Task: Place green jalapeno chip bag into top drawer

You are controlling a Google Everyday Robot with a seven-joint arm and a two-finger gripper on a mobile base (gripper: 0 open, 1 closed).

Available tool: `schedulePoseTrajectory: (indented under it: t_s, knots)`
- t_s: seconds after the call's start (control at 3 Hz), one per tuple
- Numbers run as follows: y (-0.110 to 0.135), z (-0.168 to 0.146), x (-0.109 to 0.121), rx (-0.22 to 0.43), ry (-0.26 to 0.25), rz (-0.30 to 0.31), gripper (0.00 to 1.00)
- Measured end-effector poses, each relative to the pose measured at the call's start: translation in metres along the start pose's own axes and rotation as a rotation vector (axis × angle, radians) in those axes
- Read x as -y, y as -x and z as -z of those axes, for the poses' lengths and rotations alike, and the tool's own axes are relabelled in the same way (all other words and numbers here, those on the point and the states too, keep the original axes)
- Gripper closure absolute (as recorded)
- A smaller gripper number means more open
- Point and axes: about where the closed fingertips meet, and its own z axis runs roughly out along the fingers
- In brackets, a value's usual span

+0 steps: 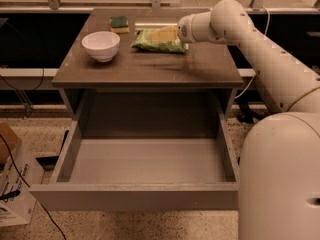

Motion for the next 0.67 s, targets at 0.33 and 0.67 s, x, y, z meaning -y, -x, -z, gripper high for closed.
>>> schedulePoseTrajectory:
  t_s: [0.33,0.67]
  knots:
    - [-0.0062,-0.024,0.0161,0.008,0.003,-0.06,0.0]
    - [-0.0137,-0.032,0.0249,-0.005,-0.003,-0.082,0.0]
